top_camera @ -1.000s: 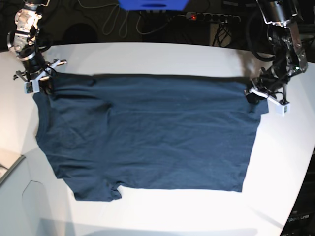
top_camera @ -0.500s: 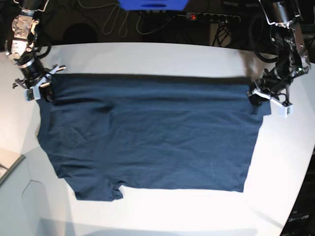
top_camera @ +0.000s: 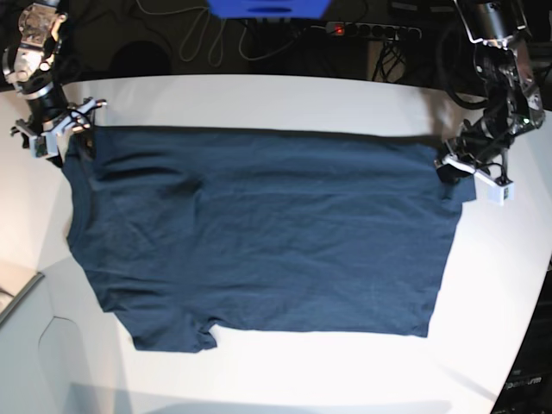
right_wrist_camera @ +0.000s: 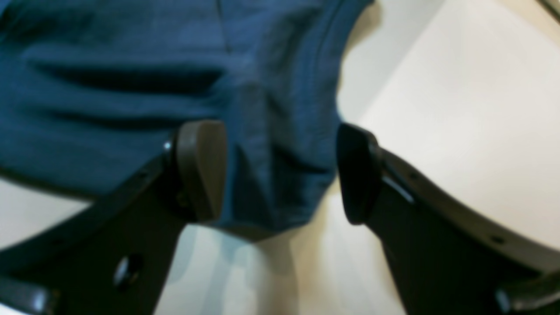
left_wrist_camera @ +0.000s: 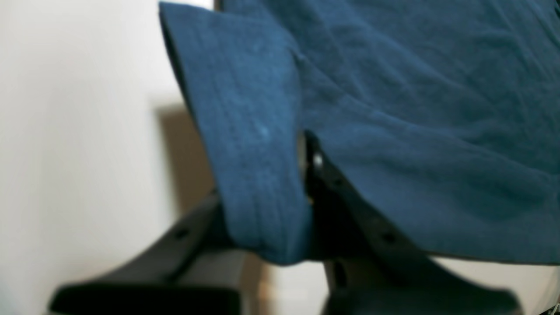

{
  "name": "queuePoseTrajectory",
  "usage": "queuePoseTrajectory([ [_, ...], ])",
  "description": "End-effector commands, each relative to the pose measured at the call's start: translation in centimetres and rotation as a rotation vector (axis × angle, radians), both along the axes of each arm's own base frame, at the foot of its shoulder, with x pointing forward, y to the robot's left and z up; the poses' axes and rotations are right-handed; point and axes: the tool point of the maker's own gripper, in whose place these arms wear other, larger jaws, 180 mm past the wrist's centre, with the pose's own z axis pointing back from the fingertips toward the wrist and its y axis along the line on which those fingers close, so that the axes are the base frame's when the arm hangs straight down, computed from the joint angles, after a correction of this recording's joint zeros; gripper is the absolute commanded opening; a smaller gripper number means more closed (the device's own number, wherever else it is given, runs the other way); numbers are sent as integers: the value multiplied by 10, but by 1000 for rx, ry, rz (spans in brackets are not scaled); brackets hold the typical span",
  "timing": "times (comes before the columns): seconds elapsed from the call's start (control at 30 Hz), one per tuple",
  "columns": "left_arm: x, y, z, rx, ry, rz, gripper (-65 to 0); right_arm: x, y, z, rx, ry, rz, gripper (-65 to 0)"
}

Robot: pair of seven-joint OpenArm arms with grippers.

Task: Layout the t-shirt on the table in an organized manner, then fold the t-shirt properly
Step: 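Hold the shoulder corners and pull the shirt taut between both grippers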

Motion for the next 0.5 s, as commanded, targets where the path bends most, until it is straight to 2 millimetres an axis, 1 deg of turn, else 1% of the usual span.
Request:
queuePoseTrajectory([
  [0.0, 9, 5, 11, 10, -42, 4, -573, 6, 1, 11, 4, -42, 14, -250],
  [0.07, 8, 6, 11, 11, -40, 6, -491, 4, 1, 7, 11, -29, 9, -250],
  [0.17, 7, 7, 11, 15, -38, 5, -374, -3, 5, -9, 47, 5, -9, -250],
  [0.27, 0, 8, 8, 18, -25, 5, -291, -9, 6, -18, 65, 27, -19, -250],
  [0.37, -1, 9, 7, 20, -22, 3, -238, -7, 6, -19, 70, 27, -21, -250],
  [0.47, 2, 15, 16, 46, -39, -5, -227, -7, 6, -21, 68, 35, -22, -250],
])
